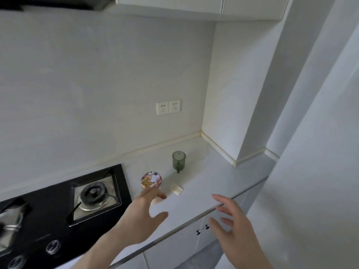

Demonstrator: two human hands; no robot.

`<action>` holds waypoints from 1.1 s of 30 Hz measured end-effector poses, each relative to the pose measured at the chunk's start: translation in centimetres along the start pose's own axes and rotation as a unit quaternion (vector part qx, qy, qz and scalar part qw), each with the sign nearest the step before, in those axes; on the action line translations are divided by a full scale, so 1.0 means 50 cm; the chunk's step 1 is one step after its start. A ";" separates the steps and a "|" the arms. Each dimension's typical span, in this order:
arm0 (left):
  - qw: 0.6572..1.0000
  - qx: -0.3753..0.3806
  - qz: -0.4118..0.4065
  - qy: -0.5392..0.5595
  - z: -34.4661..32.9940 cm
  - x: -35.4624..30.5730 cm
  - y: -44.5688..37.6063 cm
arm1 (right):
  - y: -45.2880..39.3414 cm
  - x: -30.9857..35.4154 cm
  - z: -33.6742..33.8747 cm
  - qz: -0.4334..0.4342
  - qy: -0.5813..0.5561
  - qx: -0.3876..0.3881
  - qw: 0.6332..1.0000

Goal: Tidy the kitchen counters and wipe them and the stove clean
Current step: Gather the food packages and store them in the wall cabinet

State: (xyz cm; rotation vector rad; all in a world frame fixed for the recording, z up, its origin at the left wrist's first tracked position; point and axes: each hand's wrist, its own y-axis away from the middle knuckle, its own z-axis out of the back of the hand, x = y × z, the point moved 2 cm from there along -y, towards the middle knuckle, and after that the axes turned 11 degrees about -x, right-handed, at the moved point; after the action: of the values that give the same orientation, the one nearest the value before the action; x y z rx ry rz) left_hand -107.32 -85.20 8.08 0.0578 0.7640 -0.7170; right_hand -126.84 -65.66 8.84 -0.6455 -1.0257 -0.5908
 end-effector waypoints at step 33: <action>0.969 -0.114 0.218 -0.026 0.180 0.346 0.034 | -0.276 -0.072 -0.451 0.027 0.100 0.220 0.970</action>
State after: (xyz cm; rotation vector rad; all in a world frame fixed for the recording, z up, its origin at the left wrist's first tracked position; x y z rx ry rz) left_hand -92.13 -96.45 3.10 -0.0020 0.7457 -0.2101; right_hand -125.05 -90.76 0.08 -0.2166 -0.9068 -0.3544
